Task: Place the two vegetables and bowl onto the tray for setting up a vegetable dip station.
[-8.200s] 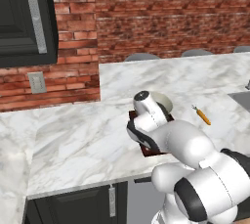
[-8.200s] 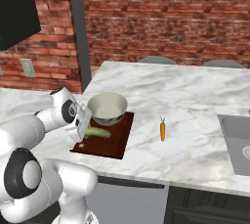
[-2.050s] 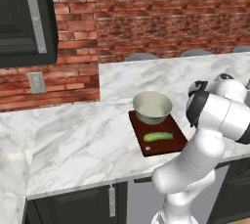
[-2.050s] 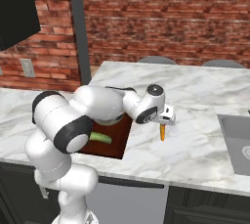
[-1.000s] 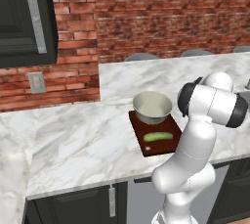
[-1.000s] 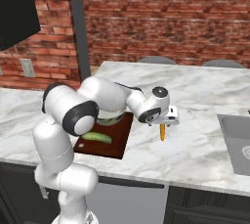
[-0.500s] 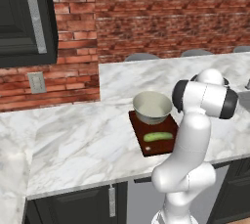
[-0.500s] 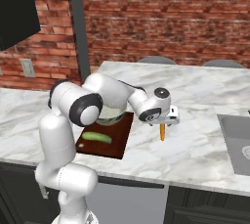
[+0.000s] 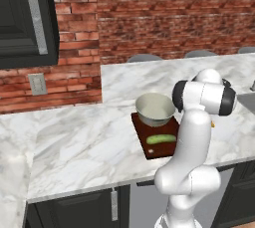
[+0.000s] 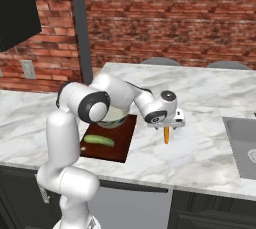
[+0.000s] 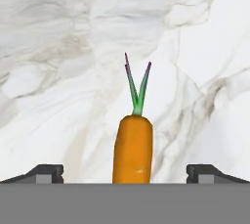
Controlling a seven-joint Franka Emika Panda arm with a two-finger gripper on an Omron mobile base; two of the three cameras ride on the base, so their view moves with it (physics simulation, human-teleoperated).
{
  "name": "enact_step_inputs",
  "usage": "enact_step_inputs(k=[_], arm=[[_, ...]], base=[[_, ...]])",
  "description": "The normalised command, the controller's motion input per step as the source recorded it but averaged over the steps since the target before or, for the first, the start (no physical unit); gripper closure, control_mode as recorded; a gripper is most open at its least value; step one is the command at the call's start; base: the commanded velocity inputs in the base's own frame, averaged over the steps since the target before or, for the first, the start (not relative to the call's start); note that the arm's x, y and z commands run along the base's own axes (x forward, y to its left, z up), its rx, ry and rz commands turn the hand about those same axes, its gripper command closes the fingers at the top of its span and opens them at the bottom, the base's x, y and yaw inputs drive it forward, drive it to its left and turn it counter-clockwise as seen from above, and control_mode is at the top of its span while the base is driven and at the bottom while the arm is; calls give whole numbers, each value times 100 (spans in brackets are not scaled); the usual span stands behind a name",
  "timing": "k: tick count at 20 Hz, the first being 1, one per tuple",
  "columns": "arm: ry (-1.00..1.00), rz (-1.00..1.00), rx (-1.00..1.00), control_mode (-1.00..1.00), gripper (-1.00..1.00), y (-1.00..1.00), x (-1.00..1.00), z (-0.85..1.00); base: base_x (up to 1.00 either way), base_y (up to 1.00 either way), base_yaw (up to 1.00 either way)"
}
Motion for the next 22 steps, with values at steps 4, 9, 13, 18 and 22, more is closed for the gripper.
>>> enact_step_inputs(k=[4,9,13,18,22], arm=[[0,4,2,-100,-100,-9,13,-27],[0,5,1,-100,-100,-4,13,-23],[0,4,1,-100,100,-2,13,-20],[-3,1,0,-100,100,0,9,-7],[0,0,0,-100,100,4,-4,0]], base=[[0,0,0],[0,0,0],[0,0,0],[0,0,0],[0,0,0]])
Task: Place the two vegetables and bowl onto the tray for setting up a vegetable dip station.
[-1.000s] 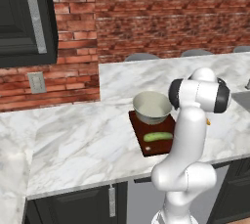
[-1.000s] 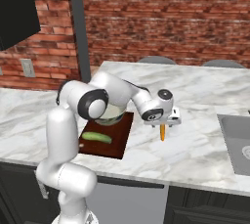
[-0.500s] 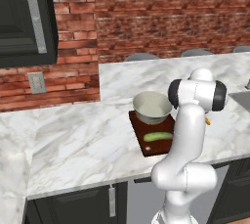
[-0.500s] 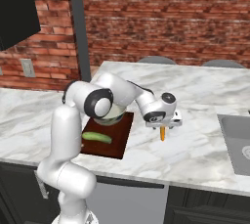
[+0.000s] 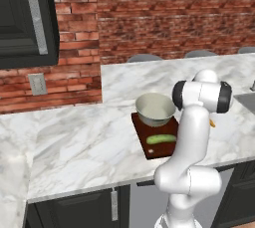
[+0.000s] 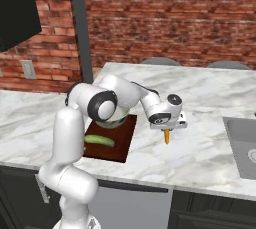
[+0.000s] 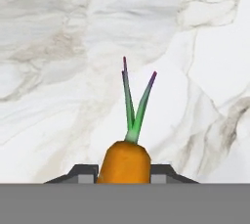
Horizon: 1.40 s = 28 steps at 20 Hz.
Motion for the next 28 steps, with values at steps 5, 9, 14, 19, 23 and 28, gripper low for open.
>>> enact_step_inputs(k=[5,9,14,19,23,28], arm=[[1,10,-1,-100,100,22,-51,26],[0,15,-5,-100,100,38,-73,41],[-6,13,-3,-100,100,52,-78,30],[-8,13,-3,-100,100,70,-71,23],[-2,23,-5,-100,100,62,-50,5],[2,22,-9,-100,100,46,-34,0]], base=[[0,0,0],[0,0,0],[0,0,0],[0,0,0],[0,0,0],[0,0,0]])
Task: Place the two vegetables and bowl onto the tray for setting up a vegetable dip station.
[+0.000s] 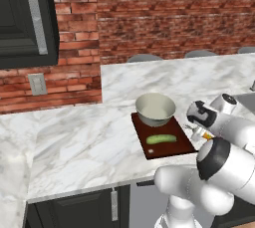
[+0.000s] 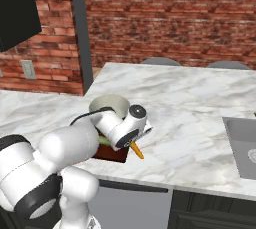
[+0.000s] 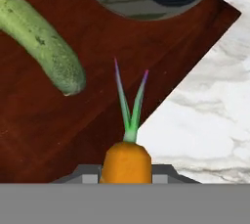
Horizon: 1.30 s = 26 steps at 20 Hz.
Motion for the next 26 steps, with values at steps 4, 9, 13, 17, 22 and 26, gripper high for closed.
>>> enact_step_inputs(k=[4,9,13,17,22,26], arm=[[5,25,-12,-100,100,63,-13,0],[-15,29,-17,-100,100,61,-9,-5],[-16,32,-10,-100,100,40,-26,-11],[-19,30,-8,-100,100,38,-26,-15],[-1,22,-7,-100,100,53,-28,-1],[2,4,-2,-100,100,38,-12,-9]], base=[[0,0,0],[0,0,0],[0,0,0],[0,0,0],[0,0,0],[0,0,0]])
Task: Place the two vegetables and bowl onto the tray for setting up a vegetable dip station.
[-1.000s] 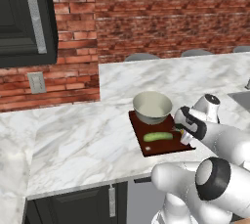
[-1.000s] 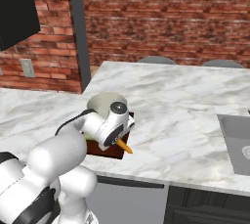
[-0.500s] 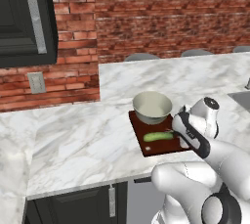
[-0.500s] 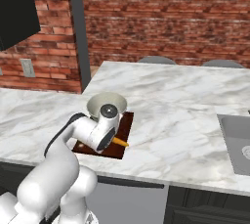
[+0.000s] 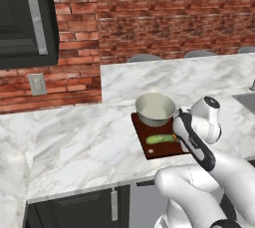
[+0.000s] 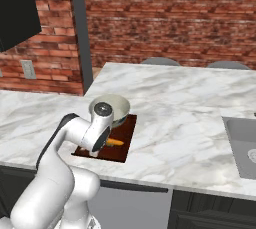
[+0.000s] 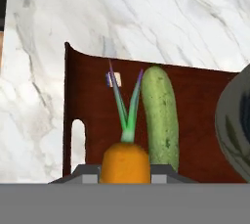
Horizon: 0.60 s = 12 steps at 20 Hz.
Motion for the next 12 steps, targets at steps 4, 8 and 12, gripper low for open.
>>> enact_step_inputs(k=[4,8,12], arm=[[-5,-7,0,-100,100,26,0,-5],[-1,-20,0,-100,100,32,0,-17],[3,-23,0,-100,100,36,-6,-41]], base=[[0,0,0],[0,0,0],[0,0,0]])
